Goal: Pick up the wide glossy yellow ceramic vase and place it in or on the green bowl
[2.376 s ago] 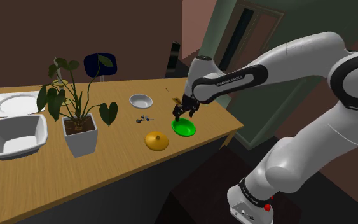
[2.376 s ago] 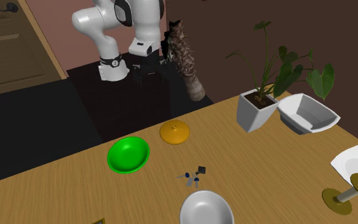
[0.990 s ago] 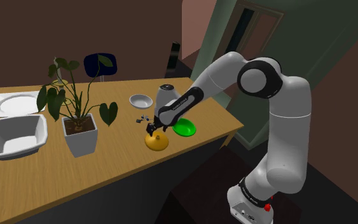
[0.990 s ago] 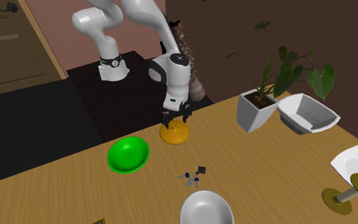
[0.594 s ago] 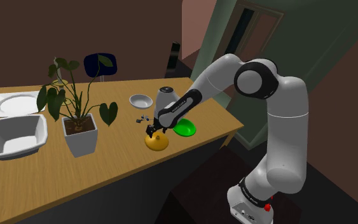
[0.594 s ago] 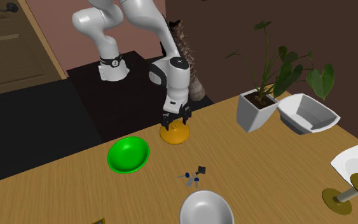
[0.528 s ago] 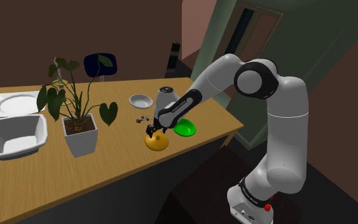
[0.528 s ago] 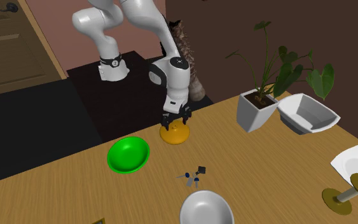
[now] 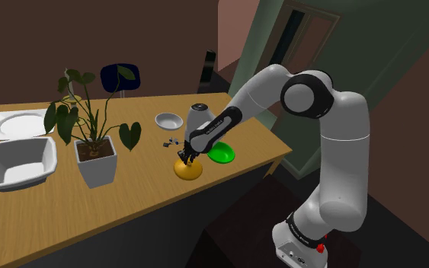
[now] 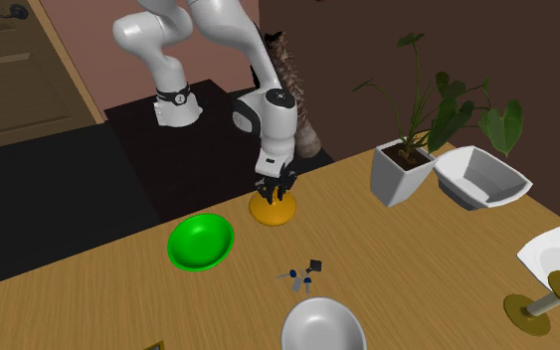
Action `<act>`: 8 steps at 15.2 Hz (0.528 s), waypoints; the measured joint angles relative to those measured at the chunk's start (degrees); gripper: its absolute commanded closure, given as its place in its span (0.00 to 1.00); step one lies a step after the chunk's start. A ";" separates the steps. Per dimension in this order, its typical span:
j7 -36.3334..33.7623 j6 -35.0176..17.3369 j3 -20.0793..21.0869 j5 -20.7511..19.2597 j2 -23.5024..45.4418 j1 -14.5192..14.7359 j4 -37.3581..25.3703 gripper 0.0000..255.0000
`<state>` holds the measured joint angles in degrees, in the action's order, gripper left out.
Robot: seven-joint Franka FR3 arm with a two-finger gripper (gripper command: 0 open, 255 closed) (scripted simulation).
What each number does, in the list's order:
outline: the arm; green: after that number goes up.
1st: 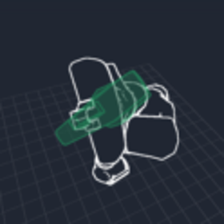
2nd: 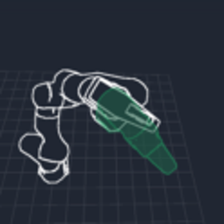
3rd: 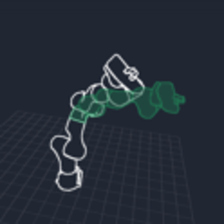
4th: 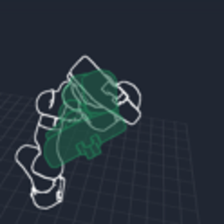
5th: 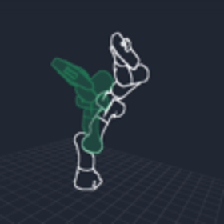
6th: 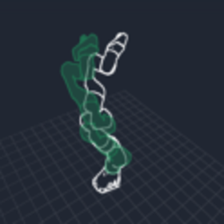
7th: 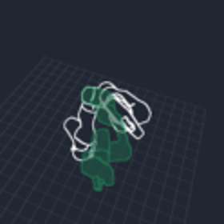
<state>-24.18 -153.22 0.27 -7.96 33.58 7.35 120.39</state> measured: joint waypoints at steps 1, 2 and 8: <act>0.00 -0.02 0.00 0.00 0.01 0.00 -0.01 1.00; -0.01 -0.06 -0.01 -0.01 0.01 0.01 0.01 1.00; 0.31 1.54 0.25 0.22 -2.11 -0.17 0.66 1.00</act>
<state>-23.87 -151.67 0.52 -7.74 31.46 7.19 121.05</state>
